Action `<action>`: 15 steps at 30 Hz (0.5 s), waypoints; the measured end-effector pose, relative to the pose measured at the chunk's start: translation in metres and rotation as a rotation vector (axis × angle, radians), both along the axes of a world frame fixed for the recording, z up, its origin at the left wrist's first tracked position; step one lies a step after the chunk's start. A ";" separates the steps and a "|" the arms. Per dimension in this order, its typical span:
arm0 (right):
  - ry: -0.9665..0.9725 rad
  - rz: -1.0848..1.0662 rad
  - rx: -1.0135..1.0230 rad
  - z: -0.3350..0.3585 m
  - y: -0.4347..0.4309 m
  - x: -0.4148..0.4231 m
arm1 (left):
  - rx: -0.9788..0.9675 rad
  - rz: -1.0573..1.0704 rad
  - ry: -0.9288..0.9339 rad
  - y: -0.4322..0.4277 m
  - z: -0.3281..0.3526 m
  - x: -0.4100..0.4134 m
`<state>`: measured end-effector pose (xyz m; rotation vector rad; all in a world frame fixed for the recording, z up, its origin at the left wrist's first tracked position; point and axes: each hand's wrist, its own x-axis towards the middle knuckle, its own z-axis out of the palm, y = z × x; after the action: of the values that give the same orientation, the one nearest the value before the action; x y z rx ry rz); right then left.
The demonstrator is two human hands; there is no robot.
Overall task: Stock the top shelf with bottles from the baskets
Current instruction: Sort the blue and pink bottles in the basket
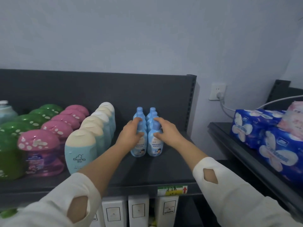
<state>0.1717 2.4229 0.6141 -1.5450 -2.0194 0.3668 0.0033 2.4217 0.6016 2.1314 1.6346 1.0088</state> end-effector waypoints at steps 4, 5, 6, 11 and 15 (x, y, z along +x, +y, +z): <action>-0.107 0.001 -0.029 0.003 -0.002 -0.003 | -0.063 0.023 0.026 -0.004 0.003 0.003; -0.132 -0.006 -0.031 0.003 -0.004 -0.003 | -0.071 0.032 0.030 -0.007 0.004 0.002; -0.160 -0.015 -0.012 0.004 -0.007 -0.002 | -0.060 0.044 0.047 -0.012 0.007 0.000; -0.268 -0.050 0.304 0.019 -0.026 -0.009 | 0.191 0.134 0.321 -0.051 0.036 -0.011; -0.355 0.032 0.520 0.034 -0.046 -0.040 | 0.374 0.280 0.596 -0.095 0.061 -0.027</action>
<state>0.1317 2.3766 0.6484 -1.3082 -2.1702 -0.4257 -0.0238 2.3267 0.6627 2.6935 2.2083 0.8496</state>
